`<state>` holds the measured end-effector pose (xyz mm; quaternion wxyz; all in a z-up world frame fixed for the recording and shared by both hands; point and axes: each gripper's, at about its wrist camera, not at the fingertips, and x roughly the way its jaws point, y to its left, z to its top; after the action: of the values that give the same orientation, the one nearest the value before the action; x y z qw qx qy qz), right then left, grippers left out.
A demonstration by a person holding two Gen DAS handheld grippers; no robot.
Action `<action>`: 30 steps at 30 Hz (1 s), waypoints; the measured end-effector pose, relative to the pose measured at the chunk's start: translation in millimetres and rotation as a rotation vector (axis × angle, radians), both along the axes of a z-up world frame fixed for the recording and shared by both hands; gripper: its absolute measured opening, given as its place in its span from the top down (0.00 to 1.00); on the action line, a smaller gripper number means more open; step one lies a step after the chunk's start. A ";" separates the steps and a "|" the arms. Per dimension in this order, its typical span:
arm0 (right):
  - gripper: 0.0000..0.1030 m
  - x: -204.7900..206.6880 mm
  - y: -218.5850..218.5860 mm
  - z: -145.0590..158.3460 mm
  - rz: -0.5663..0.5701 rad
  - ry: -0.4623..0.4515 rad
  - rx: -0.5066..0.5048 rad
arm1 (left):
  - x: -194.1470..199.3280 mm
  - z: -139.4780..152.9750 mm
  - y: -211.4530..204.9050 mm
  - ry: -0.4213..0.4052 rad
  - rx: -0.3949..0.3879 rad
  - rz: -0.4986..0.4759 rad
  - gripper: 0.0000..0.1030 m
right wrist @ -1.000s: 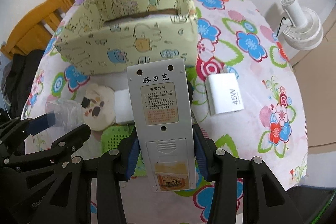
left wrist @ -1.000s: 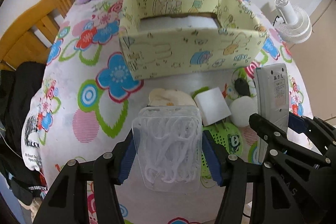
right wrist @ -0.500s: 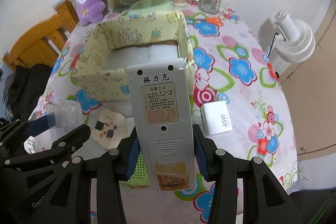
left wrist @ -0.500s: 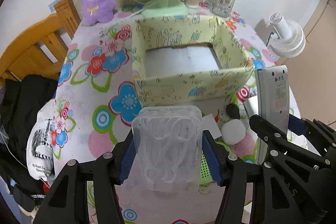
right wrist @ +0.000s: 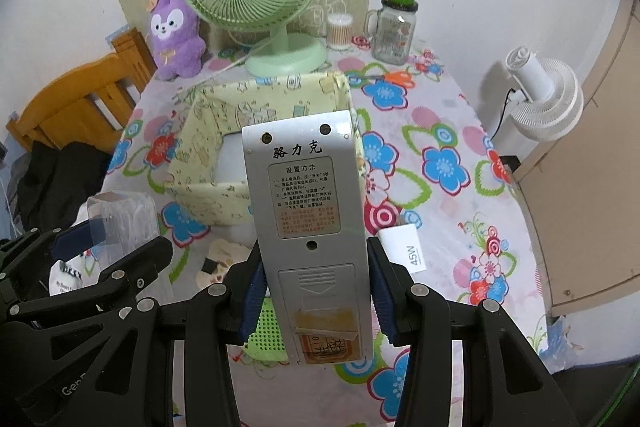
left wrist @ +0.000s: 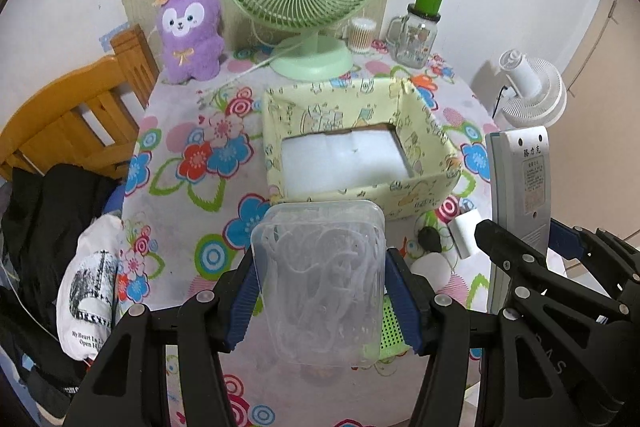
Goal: Organize rigid objects
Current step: 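Grasp and lift floss box with left tool while right tool lifts remote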
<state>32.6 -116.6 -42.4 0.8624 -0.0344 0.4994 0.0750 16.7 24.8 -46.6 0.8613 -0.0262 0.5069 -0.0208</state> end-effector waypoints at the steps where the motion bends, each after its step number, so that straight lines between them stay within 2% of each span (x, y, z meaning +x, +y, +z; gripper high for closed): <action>1: 0.52 0.3 0.2 3.5 -0.004 -0.002 0.006 | 0.0 2.5 0.1 -0.006 0.002 0.000 0.41; 9: 0.52 11.5 -3.0 15.5 0.002 -0.016 0.010 | 11.0 12.7 -5.4 -0.026 0.006 0.017 0.41; 20: 0.52 52.0 -10.5 13.5 0.068 -0.009 0.054 | 37.1 16.5 -14.2 -0.039 0.043 0.108 0.40; 30: 0.52 83.7 -9.4 5.8 0.102 0.006 0.071 | 64.1 9.9 -12.8 -0.028 0.047 0.134 0.40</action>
<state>116.2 -126.0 -36.6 0.8567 -0.0290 0.4966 0.1365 80.7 12.0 -36.7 0.8681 -0.0396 0.4925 0.0481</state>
